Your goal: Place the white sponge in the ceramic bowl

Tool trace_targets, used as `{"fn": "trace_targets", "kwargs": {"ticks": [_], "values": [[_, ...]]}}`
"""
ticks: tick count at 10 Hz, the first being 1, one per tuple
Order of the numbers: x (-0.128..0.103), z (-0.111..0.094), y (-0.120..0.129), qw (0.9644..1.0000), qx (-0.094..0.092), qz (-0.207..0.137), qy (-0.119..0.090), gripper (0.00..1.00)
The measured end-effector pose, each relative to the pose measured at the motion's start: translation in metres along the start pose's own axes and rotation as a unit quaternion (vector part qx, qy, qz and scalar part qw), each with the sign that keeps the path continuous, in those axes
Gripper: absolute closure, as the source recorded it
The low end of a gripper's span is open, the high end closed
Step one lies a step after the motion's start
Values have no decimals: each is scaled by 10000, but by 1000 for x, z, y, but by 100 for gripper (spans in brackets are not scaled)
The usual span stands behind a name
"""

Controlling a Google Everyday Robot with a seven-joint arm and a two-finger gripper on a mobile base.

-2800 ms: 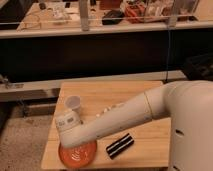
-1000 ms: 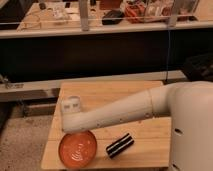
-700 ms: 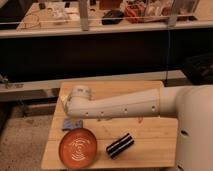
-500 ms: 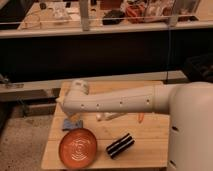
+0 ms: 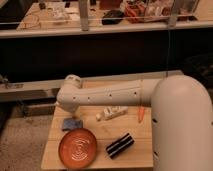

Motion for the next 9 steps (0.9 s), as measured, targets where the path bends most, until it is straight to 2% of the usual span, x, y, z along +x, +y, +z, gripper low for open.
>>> {"fn": "trace_targets", "kwargs": {"ticks": [2,3,5,6,7,9], "values": [[-7,9,-1,9978,-25,-652,-112,20],[-13,17,-2,9961,-47,-842,-257,20],[-28,34,5,9933,-147,-963,-620,20],[-41,47,11,9902,-254,-1048,-888,20],[-49,56,14,9879,-361,-1099,-1036,20],[-63,76,31,9815,-800,-1195,-1261,20]]}}
